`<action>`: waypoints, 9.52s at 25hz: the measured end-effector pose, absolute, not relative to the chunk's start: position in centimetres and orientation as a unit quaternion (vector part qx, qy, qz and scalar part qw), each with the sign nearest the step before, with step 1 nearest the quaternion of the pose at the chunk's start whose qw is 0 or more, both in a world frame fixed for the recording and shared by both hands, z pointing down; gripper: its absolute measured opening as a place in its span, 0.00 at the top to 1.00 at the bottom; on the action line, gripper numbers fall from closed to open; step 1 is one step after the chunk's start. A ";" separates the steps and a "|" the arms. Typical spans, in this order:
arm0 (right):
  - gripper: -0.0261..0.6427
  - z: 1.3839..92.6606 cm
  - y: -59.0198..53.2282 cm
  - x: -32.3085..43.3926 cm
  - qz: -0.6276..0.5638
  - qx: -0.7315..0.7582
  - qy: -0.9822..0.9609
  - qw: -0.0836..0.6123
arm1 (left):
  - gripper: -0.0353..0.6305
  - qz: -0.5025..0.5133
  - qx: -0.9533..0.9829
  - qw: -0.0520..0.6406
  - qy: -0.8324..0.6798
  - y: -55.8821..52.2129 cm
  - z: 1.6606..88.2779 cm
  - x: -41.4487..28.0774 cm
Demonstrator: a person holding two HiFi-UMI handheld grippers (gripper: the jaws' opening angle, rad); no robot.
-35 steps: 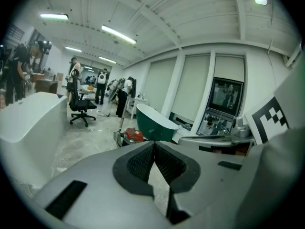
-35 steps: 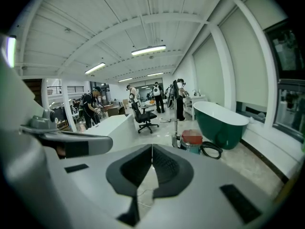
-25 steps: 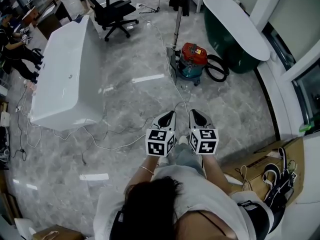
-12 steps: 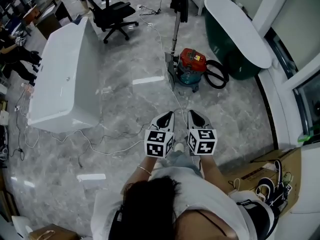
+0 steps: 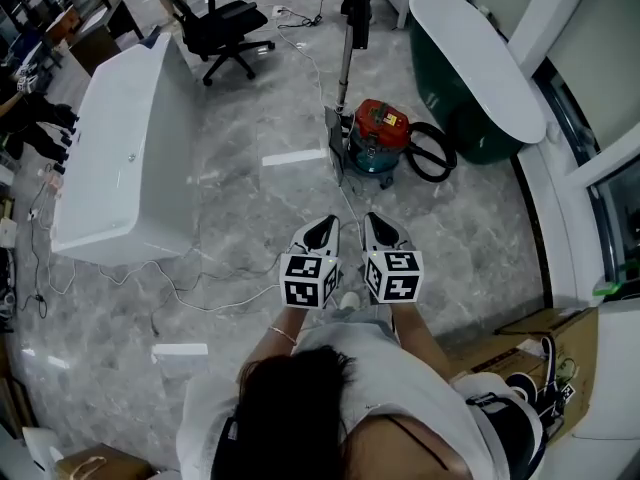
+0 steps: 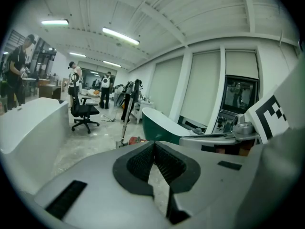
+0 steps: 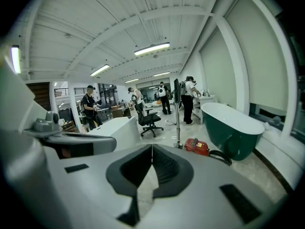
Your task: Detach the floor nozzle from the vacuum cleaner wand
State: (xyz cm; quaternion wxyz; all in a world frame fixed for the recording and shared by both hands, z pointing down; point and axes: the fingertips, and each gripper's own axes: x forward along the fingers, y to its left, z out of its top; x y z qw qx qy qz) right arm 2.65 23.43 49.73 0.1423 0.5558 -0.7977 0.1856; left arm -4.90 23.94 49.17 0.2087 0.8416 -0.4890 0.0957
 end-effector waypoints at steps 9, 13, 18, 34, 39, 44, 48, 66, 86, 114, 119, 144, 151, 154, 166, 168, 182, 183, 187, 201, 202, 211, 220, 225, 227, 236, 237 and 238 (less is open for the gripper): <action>0.94 49.6 20.4 5.0 0.186 0.551 -0.802 0.137 | 0.94 0.092 0.835 0.203 -0.503 21.2 48.8 -2.6; 0.94 49.8 19.9 5.9 0.184 0.547 -0.805 0.137 | 0.94 0.091 0.833 0.199 -0.508 20.6 48.8 -1.6; 0.94 50.1 18.9 6.9 0.179 0.540 -0.810 0.141 | 0.94 0.095 0.827 0.200 -0.516 19.8 49.6 -0.5; 0.94 50.8 18.9 7.8 0.172 0.520 -0.822 0.154 | 0.94 0.073 0.806 0.207 -0.549 19.6 49.7 -0.5; 0.94 50.8 18.7 7.2 0.173 0.514 -0.826 0.151 | 0.94 0.081 0.803 0.202 -0.554 19.3 49.8 -1.0; 0.94 50.5 18.5 7.4 0.172 0.519 -0.824 0.146 | 0.94 0.079 0.806 0.196 -0.554 19.1 49.3 -0.9; 0.94 50.6 18.1 7.6 0.175 0.522 -0.822 0.147 | 0.94 0.081 0.808 0.197 -0.550 18.7 49.5 -0.4; 0.94 51.2 14.5 6.3 0.181 0.532 -0.812 0.158 | 0.94 0.080 0.815 0.208 -0.535 14.5 50.4 -1.4; 0.94 51.9 5.9 4.0 0.180 0.541 -0.803 0.172 | 0.94 0.084 0.826 0.214 -0.515 5.8 50.9 -2.8; 0.94 52.1 -3.6 -0.4 0.180 0.578 -0.776 0.176 | 0.94 0.086 0.855 0.205 -0.468 -4.8 50.5 -7.0; 0.94 52.1 -4.7 -1.3 0.181 0.581 -0.773 0.179 | 0.94 0.085 0.859 0.200 -0.464 -6.1 50.2 -7.8; 0.94 52.3 -7.5 -2.1 0.192 0.600 -0.756 0.174 | 0.94 0.079 0.868 0.201 -0.447 -8.7 50.3 -9.1; 0.94 52.3 -8.8 -2.2 0.193 0.597 -0.760 0.170 | 0.94 0.083 0.860 0.204 -0.460 -9.8 50.6 -9.5; 0.94 52.5 -9.1 -2.0 0.198 0.597 -0.759 0.169 | 0.94 0.088 0.856 0.213 -0.463 -10.2 51.2 -9.6; 0.94 53.0 -11.0 0.4 0.212 0.608 -0.748 0.163 | 0.94 0.117 0.856 0.212 -0.458 -11.8 52.2 -7.2; 0.94 53.0 -11.6 0.9 0.212 0.608 -0.748 0.163 | 0.94 0.119 0.853 0.212 -0.461 -12.3 52.3 -6.9; 0.94 53.6 -16.2 3.2 0.223 0.588 -0.760 0.161 | 0.94 0.132 0.842 0.211 -0.478 -16.5 53.0 -4.8; 0.94 53.3 -16.5 3.5 0.222 0.585 -0.763 0.160 | 0.94 0.132 0.842 0.209 -0.480 -16.9 53.0 -4.4; 0.94 51.3 -18.3 4.2 0.198 0.574 -0.781 0.150 | 0.94 0.127 0.838 0.205 -0.490 -18.5 52.6 -3.3; 0.94 47.5 -23.7 6.4 0.208 0.529 -0.817 0.099 | 0.94 0.132 0.824 0.195 -0.516 -22.9 52.8 -0.8; 0.94 47.2 -24.0 6.3 0.205 0.523 -0.821 0.096 | 0.94 0.134 0.822 0.197 -0.518 -23.0 53.0 -0.7; 0.94 45.5 -26.2 7.4 0.193 0.500 -0.840 0.080 | 0.94 0.134 0.807 0.189 -0.543 -25.0 53.0 0.1; 0.94 46.1 -28.4 8.5 0.174 0.501 -0.842 0.099 | 0.94 0.114 0.805 0.181 -0.553 -26.7 52.1 1.3; 0.94 46.3 -28.5 8.9 0.186 0.486 -0.848 0.100 | 0.94 0.111 0.797 0.184 -0.564 -26.6 52.5 1.2; 0.93 46.1 -28.6 9.2 0.188 0.485 -0.849 0.091 | 0.94 0.107 0.795 0.186 -0.567 -26.6 52.3 1.3; 0.66 46.0 -29.0 9.0 0.209 0.442 -0.868 0.084 | 0.94 0.089 0.786 0.195 -0.580 -27.0 52.2 1.2; 0.65 45.9 -29.0 8.8 0.209 0.441 -0.869 0.083 | 0.94 0.085 0.786 0.197 -0.580 -27.0 52.0 1.1; 0.64 45.9 -29.1 8.6 0.210 0.437 -0.870 0.083 | 0.94 0.082 0.785 0.198 -0.581 -27.0 51.9 1.0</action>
